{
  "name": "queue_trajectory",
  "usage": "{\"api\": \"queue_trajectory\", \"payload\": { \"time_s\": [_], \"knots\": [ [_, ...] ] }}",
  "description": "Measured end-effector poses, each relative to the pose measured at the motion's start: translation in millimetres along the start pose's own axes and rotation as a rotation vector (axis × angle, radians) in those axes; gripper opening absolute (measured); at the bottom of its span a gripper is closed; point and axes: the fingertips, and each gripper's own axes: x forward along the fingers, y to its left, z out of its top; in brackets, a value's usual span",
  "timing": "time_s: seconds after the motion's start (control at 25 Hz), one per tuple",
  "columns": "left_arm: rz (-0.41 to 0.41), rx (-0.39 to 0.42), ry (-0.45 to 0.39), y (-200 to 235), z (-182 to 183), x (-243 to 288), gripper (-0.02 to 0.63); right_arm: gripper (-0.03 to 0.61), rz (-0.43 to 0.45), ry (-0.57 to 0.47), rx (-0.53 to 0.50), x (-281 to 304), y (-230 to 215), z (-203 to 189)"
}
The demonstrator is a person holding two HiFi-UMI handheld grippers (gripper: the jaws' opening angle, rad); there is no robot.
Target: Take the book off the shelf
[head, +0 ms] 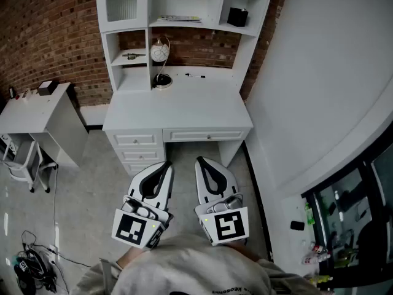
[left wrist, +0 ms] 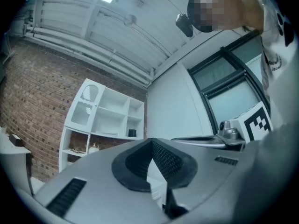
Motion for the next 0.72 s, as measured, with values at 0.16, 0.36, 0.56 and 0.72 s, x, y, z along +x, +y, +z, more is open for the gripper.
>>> {"api": "queue_trajectory", "payload": {
  "time_s": [0.16, 0.36, 0.56, 0.72],
  "knots": [
    [-0.006, -0.014, 0.016, 7, -5, -14, 0.009, 0.017, -0.005, 0.018, 0.012, -3, 18, -5],
    [-0.039, -0.025, -0.001, 10, -5, -16, 0.009, 0.017, -0.024, 0.026, 0.018, -3, 22, -3],
    [-0.046, -0.025, 0.014, 12, -11, -13, 0.009, 0.017, -0.034, 0.026, 0.019, 0, 16, -11],
    [-0.045, -0.029, 0.032, 19, -22, -3, 0.009, 0.018, -0.024, 0.015, 0.039, 10, 10, -19]
  ]
}}
